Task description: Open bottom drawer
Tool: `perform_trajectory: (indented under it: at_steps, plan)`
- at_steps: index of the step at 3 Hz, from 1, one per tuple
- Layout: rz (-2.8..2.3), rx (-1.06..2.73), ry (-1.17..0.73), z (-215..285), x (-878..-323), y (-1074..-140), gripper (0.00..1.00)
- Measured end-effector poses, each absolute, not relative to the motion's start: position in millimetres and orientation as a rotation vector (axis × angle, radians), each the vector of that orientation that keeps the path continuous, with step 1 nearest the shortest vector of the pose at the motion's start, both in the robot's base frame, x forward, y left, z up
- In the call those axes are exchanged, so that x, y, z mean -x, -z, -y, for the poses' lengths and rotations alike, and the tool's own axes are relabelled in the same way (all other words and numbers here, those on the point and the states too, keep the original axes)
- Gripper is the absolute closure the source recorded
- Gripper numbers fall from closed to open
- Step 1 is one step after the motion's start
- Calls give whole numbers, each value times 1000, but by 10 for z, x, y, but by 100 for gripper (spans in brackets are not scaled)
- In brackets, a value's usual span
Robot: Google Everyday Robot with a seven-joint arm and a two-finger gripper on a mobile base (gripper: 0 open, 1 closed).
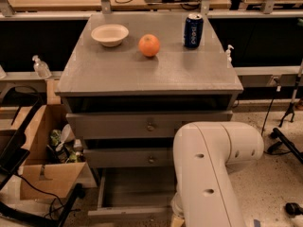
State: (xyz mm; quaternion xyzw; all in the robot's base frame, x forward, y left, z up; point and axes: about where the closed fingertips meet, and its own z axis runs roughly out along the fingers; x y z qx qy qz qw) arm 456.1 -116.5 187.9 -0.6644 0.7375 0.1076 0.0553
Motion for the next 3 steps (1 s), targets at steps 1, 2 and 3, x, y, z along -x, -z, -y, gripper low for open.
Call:
perform_trajectory:
  at_steps: [1, 2, 3]
  plan:
    - [-2239, 2017, -327, 1165, -4561, -1884, 0]
    - [-2248, 2026, -279, 1229, -4607, -2028, 0]
    - [-2243, 2029, -283, 1212, -4576, -1980, 0]
